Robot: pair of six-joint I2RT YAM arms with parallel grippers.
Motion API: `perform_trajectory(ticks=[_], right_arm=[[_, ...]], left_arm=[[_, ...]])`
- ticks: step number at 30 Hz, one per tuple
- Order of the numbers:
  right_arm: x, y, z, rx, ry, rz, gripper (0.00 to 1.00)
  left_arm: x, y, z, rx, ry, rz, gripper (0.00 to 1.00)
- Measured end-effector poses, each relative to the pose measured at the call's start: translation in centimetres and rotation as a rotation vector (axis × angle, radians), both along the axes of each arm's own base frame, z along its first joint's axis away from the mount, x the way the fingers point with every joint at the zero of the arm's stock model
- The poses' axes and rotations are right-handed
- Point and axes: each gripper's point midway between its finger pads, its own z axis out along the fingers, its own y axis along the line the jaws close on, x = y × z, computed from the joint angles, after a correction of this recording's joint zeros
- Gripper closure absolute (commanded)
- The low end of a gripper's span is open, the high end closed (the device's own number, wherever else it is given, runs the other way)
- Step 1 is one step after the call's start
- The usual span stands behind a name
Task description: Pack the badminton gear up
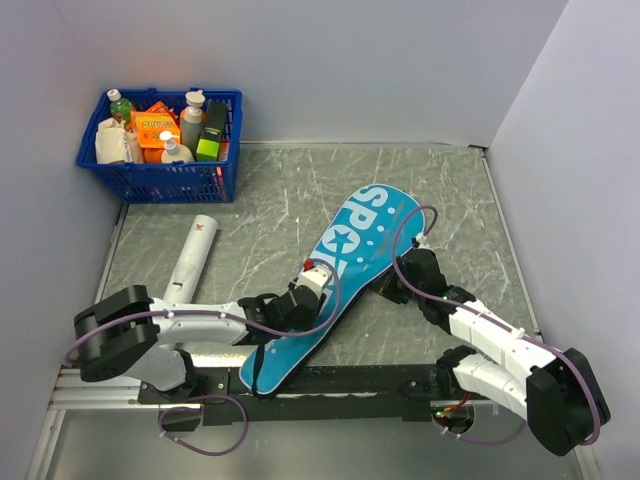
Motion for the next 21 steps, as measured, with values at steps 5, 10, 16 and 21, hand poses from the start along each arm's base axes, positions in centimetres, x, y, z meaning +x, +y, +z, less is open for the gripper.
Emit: perform_trajectory(ticks=[5, 10, 16, 21], right_arm=[[-0.4, -0.1, -0.6, -0.01, 0.011, 0.012, 1.0], [-0.6, 0.1, -1.9, -0.016, 0.039, 0.028, 1.0], [-1.4, 1.7, -3.1, -0.024, 0.041, 0.081, 1.0], [-3.6, 4.6, -3.3, 0.015, 0.034, 0.166, 1.0]], left_arm=[[0.5, -1.8, -0.8, -0.044, -0.001, -0.013, 0.61], [2.0, -3.4, -1.4, -0.072, -0.009, 0.005, 0.74], [4.3, -4.9, -1.5, -0.095, 0.003, 0.034, 0.79], [5.8, -5.8, -1.5, -0.116, 0.019, 0.041, 0.8]])
